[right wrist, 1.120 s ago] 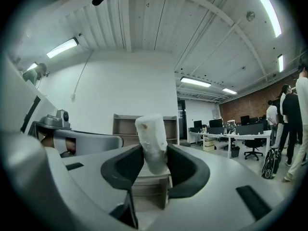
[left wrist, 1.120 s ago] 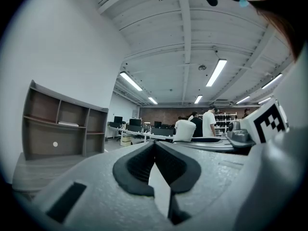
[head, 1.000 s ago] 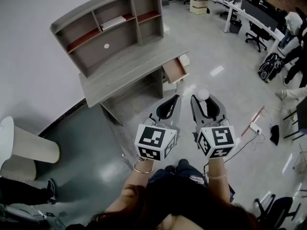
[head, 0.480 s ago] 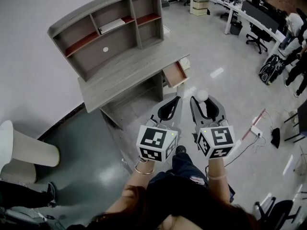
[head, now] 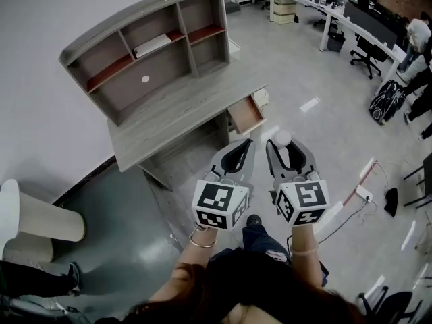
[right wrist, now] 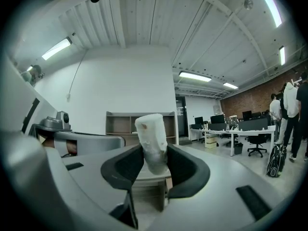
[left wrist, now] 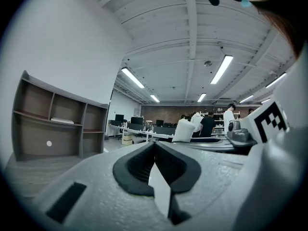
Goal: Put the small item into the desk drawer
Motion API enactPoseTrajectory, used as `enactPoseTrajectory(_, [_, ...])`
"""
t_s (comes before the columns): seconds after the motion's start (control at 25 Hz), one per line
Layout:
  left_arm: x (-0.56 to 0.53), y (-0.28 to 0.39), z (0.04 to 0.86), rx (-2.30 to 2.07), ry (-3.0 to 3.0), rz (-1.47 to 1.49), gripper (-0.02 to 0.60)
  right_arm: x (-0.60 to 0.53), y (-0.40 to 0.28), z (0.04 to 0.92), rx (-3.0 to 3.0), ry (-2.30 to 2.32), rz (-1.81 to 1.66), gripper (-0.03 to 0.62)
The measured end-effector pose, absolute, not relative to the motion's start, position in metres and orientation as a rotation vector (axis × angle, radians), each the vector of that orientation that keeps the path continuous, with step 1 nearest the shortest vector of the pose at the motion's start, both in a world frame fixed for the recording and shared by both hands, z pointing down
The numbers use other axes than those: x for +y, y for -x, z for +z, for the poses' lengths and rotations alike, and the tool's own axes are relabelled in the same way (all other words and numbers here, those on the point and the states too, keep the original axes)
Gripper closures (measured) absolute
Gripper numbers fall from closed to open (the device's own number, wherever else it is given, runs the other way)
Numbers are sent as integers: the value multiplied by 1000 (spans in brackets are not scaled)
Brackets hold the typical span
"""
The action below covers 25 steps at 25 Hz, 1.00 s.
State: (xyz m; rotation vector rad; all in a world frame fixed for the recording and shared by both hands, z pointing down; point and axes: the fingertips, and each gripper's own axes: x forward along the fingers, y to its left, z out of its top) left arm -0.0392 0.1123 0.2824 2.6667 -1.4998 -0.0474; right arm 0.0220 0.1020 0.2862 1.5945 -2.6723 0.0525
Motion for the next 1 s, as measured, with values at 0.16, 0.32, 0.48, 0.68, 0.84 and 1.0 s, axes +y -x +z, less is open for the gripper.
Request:
enactPoseTrajectory(0.16, [85,31,284,-1509,-2662,-40,566,75,-31,289,-2680,-1593,71,451])
enactPoseTrajectory(0.32, [55,24,284,-1527,-2650,-34,566,45,-40,289,-2685,-1587,76,450])
enactPoseTrajectory(0.48, [25,17,286,-1539,-2638,-36,566,17,-45,288,-2698,-1568,76,451])
enactPoseTrajectory(0.68, [-4,6,287,-1563,-2620,-42,566,-12,-53,288,-2711,-1538,70,450])
enactPoseTrajectory(0.84, [-24,2,289,-1592,-2610,-39,566,-35,-59,292,-2719,-1515,68,451])
enactPoseTrajectory(1.0, [-41,4,290,-1612,-2595,-34,566,-55,-56,295,-2721,-1485,60,451])
